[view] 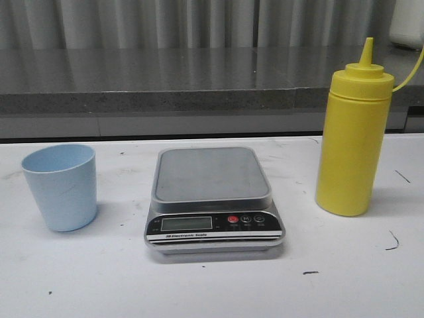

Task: Pour seasoning into cup on scale with both arms
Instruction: 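Move the left gripper toward the light blue cup, then grasp the light blue cup with the left gripper and lift it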

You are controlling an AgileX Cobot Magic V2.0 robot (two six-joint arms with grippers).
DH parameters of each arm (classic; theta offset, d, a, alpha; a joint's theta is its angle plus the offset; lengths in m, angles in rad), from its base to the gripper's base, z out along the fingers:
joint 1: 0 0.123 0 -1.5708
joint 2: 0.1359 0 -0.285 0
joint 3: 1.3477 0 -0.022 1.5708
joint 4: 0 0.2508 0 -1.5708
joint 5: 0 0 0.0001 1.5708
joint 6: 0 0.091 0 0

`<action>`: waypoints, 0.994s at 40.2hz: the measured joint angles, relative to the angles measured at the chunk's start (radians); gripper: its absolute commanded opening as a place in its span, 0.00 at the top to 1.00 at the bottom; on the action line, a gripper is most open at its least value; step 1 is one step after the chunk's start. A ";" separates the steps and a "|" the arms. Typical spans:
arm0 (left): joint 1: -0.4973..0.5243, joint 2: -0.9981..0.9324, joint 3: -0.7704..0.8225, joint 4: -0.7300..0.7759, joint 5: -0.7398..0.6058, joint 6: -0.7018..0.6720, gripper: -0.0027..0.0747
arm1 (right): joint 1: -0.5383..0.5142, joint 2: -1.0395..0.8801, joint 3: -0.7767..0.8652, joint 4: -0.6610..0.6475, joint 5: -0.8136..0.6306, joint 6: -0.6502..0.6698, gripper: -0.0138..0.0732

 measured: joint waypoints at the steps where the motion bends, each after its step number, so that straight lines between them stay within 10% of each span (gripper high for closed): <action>1: 0.000 0.021 -0.007 0.000 0.003 0.000 0.99 | 0.000 0.014 -0.003 0.000 0.002 0.000 0.91; 9: 0.000 0.085 -0.021 0.000 -0.011 0.000 0.88 | 0.000 0.063 -0.004 0.000 0.004 0.000 0.73; 20: 0.000 0.086 -0.023 0.000 -0.033 0.000 0.18 | 0.000 0.063 -0.004 0.000 0.002 0.000 0.14; 40: -0.127 0.286 -0.158 -0.031 -0.052 0.000 0.17 | 0.000 0.063 -0.004 0.000 -0.004 0.000 0.11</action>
